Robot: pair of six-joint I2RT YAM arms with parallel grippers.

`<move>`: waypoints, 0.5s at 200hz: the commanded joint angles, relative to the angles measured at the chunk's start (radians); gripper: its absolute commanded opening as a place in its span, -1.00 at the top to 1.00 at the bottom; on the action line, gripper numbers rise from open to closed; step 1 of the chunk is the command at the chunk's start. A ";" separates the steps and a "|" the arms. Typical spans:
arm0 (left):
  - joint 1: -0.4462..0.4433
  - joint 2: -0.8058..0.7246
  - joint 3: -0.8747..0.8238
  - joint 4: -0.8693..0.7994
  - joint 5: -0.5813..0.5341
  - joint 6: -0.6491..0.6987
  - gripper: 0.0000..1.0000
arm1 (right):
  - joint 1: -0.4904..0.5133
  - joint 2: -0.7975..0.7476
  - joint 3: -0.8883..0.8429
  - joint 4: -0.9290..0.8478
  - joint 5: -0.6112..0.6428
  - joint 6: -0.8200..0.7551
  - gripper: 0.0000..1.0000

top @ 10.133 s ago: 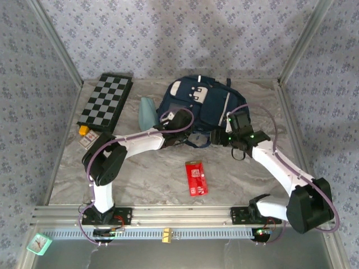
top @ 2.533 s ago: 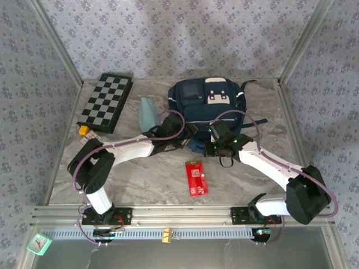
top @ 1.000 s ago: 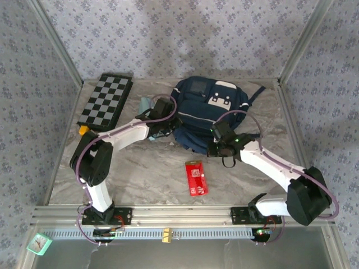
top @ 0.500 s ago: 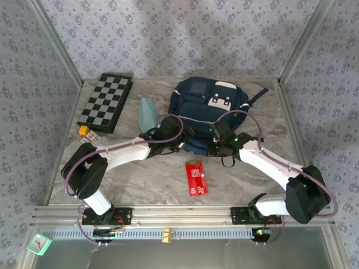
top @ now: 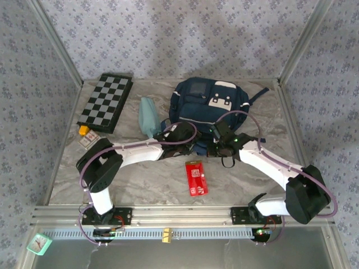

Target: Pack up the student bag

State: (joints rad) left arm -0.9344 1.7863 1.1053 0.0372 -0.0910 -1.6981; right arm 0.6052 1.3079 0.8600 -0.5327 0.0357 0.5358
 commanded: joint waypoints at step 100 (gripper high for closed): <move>0.009 0.015 0.135 -0.142 -0.066 0.004 1.00 | 0.007 -0.022 0.019 -0.092 0.060 0.006 1.00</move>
State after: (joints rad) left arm -0.9314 1.8488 1.1984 -0.0559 -0.0765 -1.7184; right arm 0.6048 1.3090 0.8547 -0.5255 0.0753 0.5358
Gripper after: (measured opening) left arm 0.058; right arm 0.053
